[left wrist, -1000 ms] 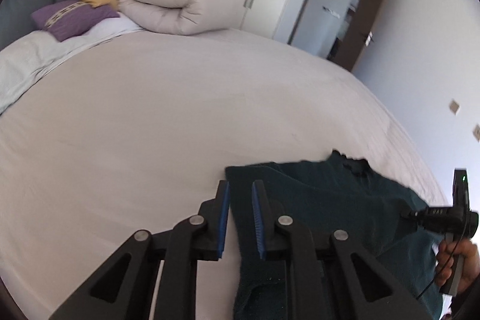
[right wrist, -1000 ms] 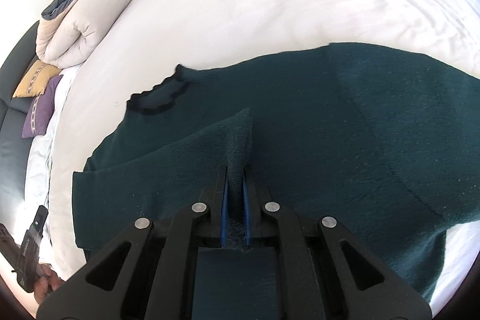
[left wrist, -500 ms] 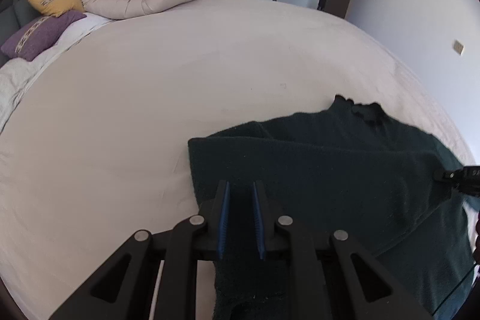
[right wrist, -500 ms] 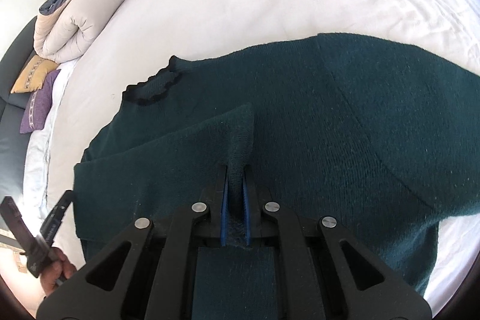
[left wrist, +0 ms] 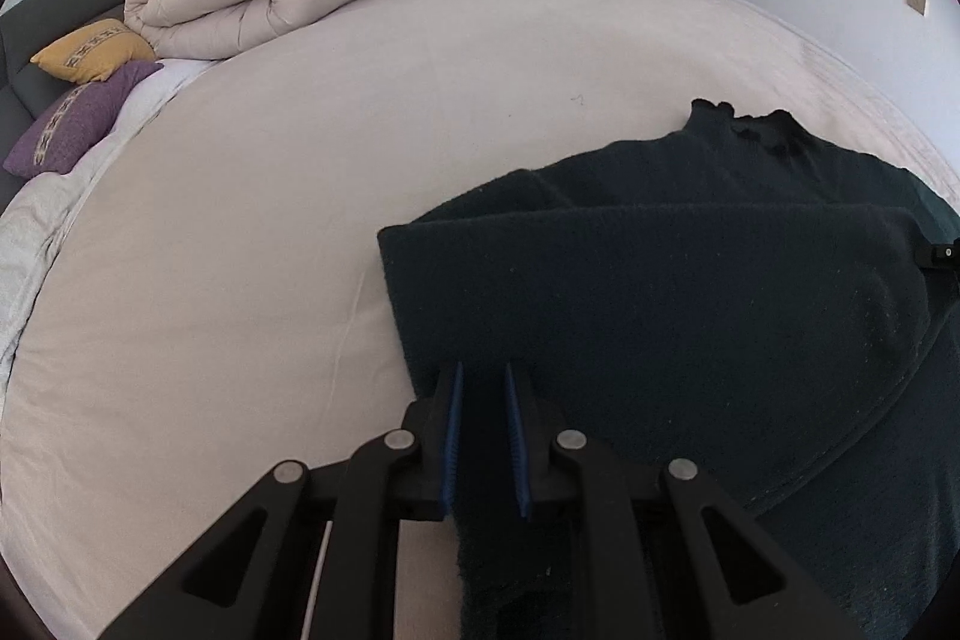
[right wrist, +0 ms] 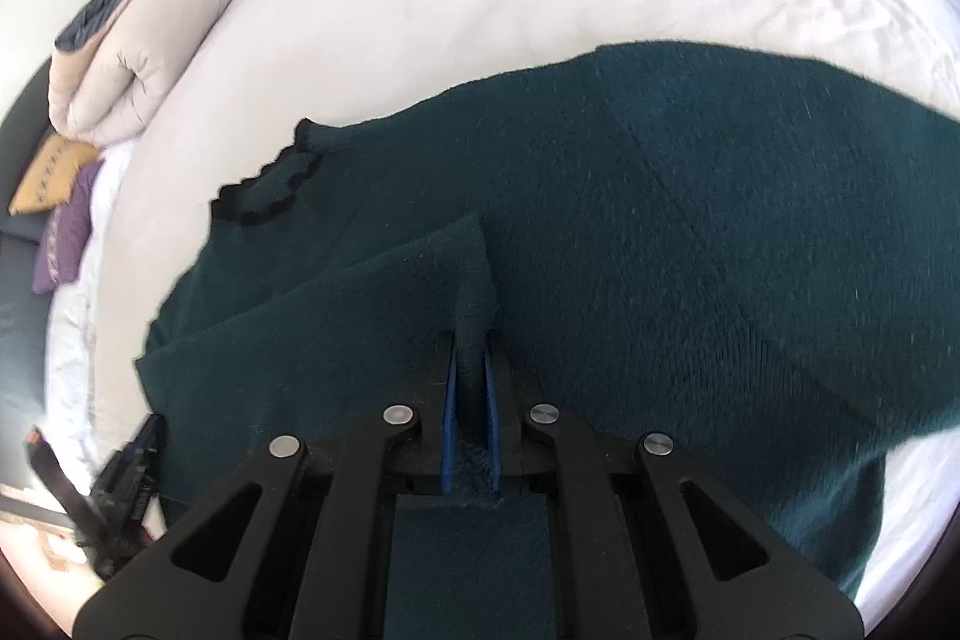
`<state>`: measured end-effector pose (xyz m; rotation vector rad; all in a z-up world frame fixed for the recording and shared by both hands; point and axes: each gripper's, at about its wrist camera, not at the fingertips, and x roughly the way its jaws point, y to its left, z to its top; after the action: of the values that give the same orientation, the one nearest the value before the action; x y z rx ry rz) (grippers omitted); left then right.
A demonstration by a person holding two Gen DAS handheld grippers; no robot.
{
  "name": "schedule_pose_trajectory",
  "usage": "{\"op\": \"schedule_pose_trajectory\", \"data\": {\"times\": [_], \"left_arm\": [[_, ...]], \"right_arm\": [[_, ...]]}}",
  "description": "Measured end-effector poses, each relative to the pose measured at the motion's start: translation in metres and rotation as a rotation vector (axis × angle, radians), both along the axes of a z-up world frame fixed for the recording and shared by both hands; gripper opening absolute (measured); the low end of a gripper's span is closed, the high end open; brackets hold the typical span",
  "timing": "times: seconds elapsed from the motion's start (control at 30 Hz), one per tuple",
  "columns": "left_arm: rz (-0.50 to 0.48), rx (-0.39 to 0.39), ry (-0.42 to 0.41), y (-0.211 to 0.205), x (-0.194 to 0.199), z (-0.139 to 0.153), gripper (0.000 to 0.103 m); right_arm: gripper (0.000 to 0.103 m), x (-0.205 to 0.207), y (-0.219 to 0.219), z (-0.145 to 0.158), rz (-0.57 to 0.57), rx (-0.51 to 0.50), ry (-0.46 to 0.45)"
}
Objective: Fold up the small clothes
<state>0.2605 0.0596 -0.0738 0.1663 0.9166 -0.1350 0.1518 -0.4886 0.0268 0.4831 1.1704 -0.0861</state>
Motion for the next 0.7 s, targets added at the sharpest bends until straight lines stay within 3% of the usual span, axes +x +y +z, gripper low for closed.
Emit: {"op": "schedule_pose_trajectory", "data": {"times": [0.17, 0.3, 0.4, 0.53, 0.63, 0.7], "left_arm": [[0.001, 0.015, 0.006, -0.001, -0.003, 0.001, 0.016], [0.006, 0.016, 0.007, 0.0, -0.004, 0.0, 0.017], [0.009, 0.017, 0.006, -0.001, -0.004, 0.0, 0.017], [0.009, 0.027, 0.001, -0.003, -0.007, -0.002, 0.017], [0.031, 0.015, -0.017, -0.003, -0.016, 0.008, 0.016], [0.031, 0.006, -0.051, -0.006, -0.025, 0.013, 0.016]], "right_arm": [[0.008, 0.0, -0.004, 0.008, -0.01, 0.019, -0.041], [0.008, 0.006, 0.003, 0.014, 0.024, -0.048, -0.065], [0.008, 0.01, 0.007, 0.009, 0.041, -0.088, -0.057], [0.008, 0.008, 0.003, 0.003, 0.035, -0.068, -0.065], [0.008, 0.0, -0.001, 0.015, -0.006, -0.065, -0.083], [0.009, -0.009, -0.002, 0.032, -0.045, -0.117, -0.148]]}}
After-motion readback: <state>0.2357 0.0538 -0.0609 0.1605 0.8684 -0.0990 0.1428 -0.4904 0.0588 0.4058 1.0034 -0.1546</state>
